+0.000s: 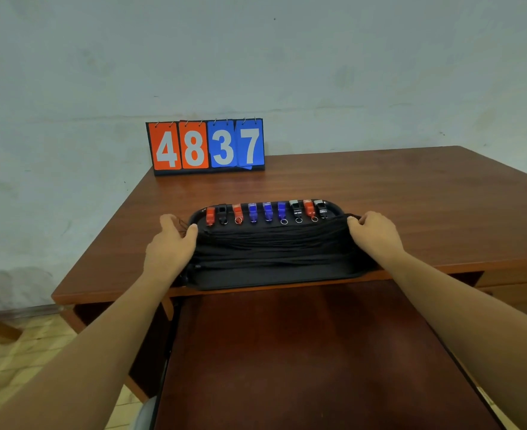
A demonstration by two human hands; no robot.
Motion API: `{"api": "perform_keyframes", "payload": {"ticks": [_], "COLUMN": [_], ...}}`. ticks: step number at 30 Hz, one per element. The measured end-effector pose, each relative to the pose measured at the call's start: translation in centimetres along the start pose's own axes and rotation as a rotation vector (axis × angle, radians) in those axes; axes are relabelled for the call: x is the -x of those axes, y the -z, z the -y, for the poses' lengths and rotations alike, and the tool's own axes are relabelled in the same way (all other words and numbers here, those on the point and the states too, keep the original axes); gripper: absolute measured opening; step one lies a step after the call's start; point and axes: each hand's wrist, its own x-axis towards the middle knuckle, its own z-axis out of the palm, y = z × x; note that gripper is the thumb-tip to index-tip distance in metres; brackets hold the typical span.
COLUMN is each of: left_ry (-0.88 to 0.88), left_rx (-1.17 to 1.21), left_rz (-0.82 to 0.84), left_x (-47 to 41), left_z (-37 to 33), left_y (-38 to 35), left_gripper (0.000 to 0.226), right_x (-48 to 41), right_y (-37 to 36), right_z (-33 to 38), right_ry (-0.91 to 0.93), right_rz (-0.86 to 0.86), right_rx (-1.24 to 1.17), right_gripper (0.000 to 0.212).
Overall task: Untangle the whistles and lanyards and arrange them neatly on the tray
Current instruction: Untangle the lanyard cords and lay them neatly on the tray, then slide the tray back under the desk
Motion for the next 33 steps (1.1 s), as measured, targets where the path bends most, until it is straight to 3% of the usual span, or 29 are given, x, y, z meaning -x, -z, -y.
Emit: {"api": "perform_keyframes", "payload": {"ticks": [8,14,33], "left_ry": [-0.032,-0.011,-0.018], "left_rx": [-0.035,-0.102,0.143], "left_rz": [-0.038,-0.036,0.026], "left_x": [-0.4,-0.3,11.3], "left_z": [0.6,0.2,-1.1], "left_y": [-0.6,-0.6,1.6], "left_gripper": [0.018,0.019,0.015], "right_x": [-0.2,-0.3,10.6], "right_y": [-0.6,-0.6,7.2], "right_z": [-0.2,-0.1,-4.8], "right_ry": [0.026,0.014,-0.082], "right_rz": [0.003,0.013,-0.017], "right_rx": [0.011,-0.008,-0.156], "right_gripper": [0.037,0.039,0.054]}}
